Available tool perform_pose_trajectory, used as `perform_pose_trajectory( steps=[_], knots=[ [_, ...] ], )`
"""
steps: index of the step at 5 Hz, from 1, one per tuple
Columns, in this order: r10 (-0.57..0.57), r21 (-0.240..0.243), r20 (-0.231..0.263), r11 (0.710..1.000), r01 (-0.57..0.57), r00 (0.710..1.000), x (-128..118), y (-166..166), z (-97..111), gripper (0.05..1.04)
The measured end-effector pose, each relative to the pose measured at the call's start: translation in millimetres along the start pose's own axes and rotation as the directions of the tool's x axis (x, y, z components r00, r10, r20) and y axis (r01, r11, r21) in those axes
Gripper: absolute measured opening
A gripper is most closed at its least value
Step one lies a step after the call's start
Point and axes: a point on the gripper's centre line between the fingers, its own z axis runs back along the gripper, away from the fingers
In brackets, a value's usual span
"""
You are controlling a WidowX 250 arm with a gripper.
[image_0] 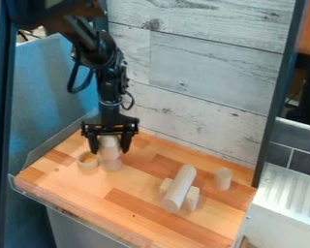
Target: Put the ball in the cup
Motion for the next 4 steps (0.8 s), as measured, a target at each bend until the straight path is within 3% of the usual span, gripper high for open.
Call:
perform_pose_trajectory(
  steps=[2,4],
  knots=[
    [-0.004,-0.023,0.001,1.0,0.004,1.0,-1.1,0.8,-1.8,0.888],
    [-0.028,-0.075,0.027,0.997,0.03,0.999,-10.0,1.0,16.2,0.888]
  ],
)
